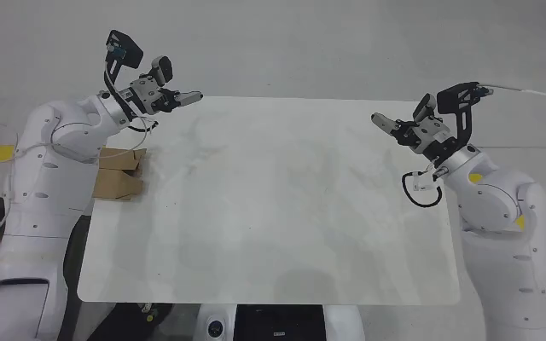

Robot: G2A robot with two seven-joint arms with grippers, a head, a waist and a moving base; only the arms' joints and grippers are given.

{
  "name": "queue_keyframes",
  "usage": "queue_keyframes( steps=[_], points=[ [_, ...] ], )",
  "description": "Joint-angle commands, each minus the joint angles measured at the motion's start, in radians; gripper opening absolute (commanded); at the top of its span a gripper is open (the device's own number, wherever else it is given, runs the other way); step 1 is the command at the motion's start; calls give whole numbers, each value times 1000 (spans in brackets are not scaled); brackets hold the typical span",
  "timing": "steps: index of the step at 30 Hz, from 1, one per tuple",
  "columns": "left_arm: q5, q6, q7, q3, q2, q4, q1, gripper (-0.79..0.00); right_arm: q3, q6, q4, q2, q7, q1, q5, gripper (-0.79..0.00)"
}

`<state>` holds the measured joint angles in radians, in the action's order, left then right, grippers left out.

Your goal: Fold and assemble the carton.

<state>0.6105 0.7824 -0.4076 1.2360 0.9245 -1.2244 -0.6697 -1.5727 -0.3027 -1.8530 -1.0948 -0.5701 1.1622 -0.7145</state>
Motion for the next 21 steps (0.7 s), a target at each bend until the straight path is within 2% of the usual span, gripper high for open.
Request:
queue_keyframes(
  steps=[1,16,19,21],
  points=[
    [0,0,0,0,0,0,0,-1,0,0,0,0,0,0,0,0],
    [-26,-14,3,4,0,-1,-16,0,0,0,0,0,0,0,0,0],
    [-85,-21,-44,20,-5,10,-25,0,0,0,0,0,0,0,0,0],
    [-159,-41,-116,31,-9,41,-20,0,0,0,0,0,0,0,0,0]
  ],
)
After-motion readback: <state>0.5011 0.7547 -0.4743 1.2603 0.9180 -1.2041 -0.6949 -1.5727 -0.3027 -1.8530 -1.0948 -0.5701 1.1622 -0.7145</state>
